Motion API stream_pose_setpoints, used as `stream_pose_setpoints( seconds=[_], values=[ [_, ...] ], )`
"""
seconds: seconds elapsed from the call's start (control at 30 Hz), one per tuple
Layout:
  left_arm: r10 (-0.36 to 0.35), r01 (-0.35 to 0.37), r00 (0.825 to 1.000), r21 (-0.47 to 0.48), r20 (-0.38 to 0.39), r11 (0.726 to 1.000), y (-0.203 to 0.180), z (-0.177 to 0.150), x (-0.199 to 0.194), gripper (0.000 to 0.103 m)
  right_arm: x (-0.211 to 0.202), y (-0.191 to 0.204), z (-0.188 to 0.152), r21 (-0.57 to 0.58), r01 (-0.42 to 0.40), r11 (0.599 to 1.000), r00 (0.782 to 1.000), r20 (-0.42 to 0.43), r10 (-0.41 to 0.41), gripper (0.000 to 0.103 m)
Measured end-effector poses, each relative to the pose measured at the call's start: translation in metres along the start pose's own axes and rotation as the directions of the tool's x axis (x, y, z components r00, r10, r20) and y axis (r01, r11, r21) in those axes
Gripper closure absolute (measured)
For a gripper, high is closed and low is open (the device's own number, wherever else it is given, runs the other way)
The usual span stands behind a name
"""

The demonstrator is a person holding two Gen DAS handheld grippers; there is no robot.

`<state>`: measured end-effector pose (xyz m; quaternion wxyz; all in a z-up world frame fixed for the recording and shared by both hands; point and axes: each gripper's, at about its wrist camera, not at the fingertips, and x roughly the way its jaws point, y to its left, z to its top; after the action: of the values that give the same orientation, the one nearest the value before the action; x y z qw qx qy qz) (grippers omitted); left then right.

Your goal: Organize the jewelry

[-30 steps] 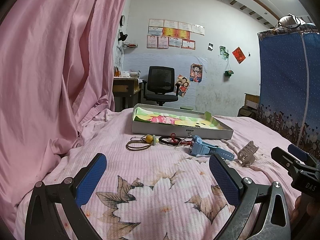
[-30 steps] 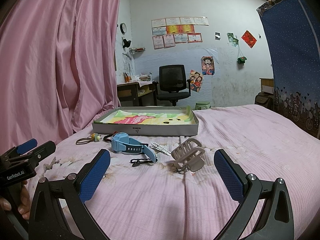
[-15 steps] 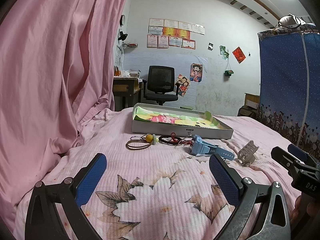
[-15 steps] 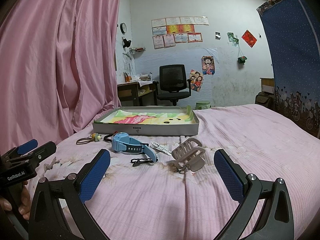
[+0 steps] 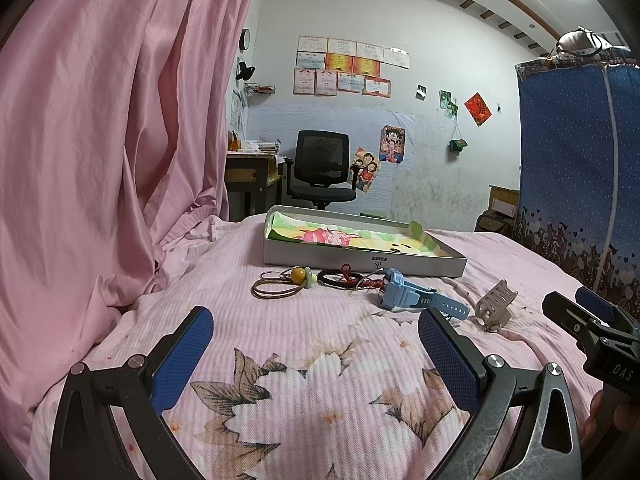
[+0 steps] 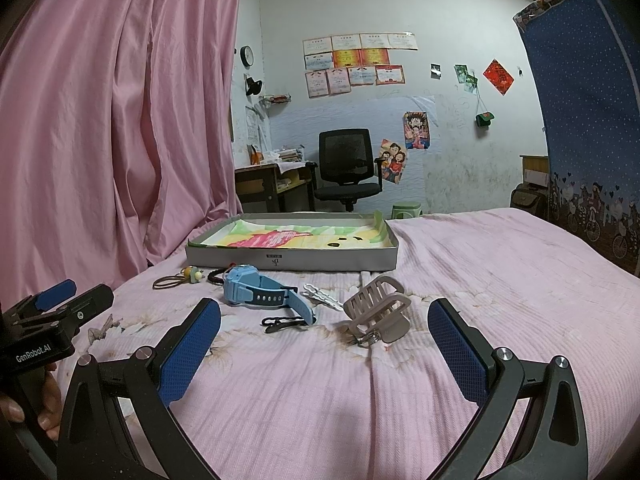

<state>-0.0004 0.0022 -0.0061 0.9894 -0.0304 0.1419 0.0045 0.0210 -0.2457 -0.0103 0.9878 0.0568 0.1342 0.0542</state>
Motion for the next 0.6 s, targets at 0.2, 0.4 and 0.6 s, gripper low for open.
stream_pose_setpoints(
  seconds=[0.2,0.4,0.6],
  values=[
    [-0.001,0.001,1.000,0.004,0.000,1.000,-0.0004,-0.0002,0.0000,0.000,0.0002,-0.0001,0.0000,0.000,0.000,1.000,1.000,-0.001,0.000,0.001],
    [0.001,-0.001,1.000,0.001,-0.001,1.000,-0.0005,0.0015,-0.0001,0.000,0.0001,-0.0002,0.0000,0.000,0.000,1.000,1.000,-0.001,0.000,0.001],
    [0.000,0.000,1.000,0.000,-0.001,1.000,-0.0002,0.0001,0.0000,0.000,0.0003,-0.0007,-0.0001,0.002,0.000,1.000,1.000,-0.002,0.000,0.001]
  ],
)
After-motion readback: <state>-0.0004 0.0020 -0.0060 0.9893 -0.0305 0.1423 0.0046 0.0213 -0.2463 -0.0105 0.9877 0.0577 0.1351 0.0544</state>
